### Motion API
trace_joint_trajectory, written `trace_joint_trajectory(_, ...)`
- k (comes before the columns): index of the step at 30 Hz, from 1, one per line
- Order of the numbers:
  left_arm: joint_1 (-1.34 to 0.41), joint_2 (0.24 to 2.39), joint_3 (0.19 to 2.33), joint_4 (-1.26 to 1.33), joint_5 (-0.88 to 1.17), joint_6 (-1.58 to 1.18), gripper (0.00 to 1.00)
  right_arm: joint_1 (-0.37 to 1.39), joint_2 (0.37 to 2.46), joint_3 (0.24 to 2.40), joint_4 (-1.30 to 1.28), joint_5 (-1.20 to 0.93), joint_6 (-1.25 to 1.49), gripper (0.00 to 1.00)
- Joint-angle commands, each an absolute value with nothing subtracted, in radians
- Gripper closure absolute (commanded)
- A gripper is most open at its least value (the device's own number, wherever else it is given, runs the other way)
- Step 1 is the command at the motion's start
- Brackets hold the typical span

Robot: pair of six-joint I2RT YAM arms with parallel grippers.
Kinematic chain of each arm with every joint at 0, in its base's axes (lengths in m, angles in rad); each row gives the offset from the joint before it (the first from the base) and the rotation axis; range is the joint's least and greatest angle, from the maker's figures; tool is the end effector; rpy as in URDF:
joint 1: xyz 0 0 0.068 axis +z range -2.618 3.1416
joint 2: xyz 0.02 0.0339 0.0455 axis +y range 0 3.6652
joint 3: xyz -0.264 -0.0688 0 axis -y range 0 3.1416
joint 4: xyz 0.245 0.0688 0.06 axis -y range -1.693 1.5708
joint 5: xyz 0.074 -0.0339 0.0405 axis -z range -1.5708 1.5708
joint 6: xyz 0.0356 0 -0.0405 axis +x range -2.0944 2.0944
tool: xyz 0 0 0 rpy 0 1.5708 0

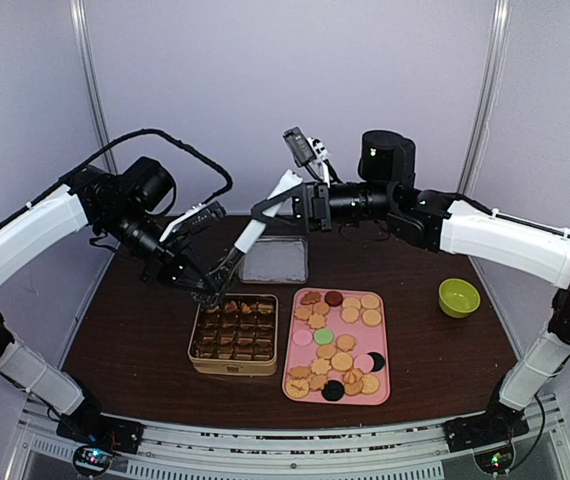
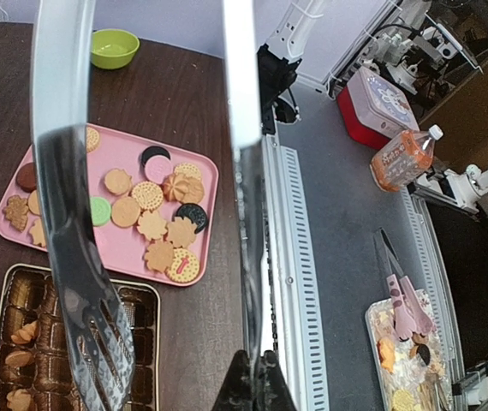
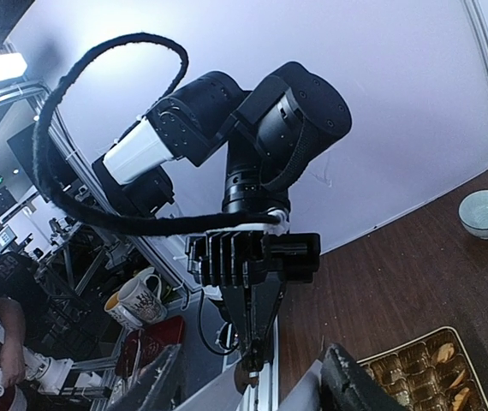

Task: Pack the cookies
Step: Pass from the left arm to the right, then pick up the fake cookies from the plate.

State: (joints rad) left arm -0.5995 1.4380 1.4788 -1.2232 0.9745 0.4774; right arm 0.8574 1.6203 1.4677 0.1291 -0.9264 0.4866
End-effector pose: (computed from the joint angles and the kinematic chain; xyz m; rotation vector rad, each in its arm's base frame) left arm 0.2005 -0.1727 0.3581 1.5068 2.0141 -1.3532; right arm 0.2270 0.3057 0.3970 -1.1332 1.5244 1.7054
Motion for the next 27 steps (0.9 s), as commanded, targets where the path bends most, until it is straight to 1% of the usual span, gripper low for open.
trace_joint_trajectory(1,-0.599,1.425,1.516,-1.196,0.964,0.47,1.0,0.87,1.639,1.51,0.066,-0.944,0.436,0.5)
trace_joint_trajectory(6,-0.598,1.42,1.505,-1.195,0.953,0.473,1.0,0.872,1.628,1.512,0.034,-0.911,0.408,0.63)
trace_joint_trajectory(9,-0.599,1.417,1.505,-1.196,0.936,0.476,1.0,0.872,1.608,1.514,0.003,-0.874,0.384,0.66)
trace_joint_trajectory(11,-0.599,1.416,1.505,-1.196,0.924,0.478,1.0,0.871,1.593,1.51,-0.018,-0.844,0.368,0.69)
trace_joint_trajectory(14,-0.598,1.412,1.498,-1.181,0.883,0.47,0.95,0.872,1.559,1.482,-0.028,-0.79,0.351,0.74)
trace_joint_trajectory(15,-0.598,1.409,1.495,-1.171,0.866,0.465,0.9,0.872,1.548,1.469,-0.027,-0.774,0.349,0.75)
trace_joint_trajectory(17,-0.599,1.401,1.484,-1.149,0.826,0.453,0.78,0.871,1.524,1.438,-0.023,-0.745,0.343,0.76)
trace_joint_trajectory(18,-0.599,1.398,1.478,-1.138,0.805,0.446,0.67,0.871,1.514,1.427,-0.027,-0.728,0.336,0.77)
trace_joint_trajectory(22,-0.597,1.395,1.457,-1.115,0.713,0.428,0.33,0.863,1.476,1.389,-0.092,-0.653,0.289,0.79)
trace_joint_trajectory(24,-0.589,1.386,1.442,-1.101,0.673,0.419,0.14,0.853,1.451,1.364,-0.134,-0.608,0.262,0.79)
trace_joint_trajectory(27,-0.564,1.343,1.396,-1.05,0.625,0.388,0.03,0.836,1.399,1.308,-0.176,-0.528,0.229,0.79)
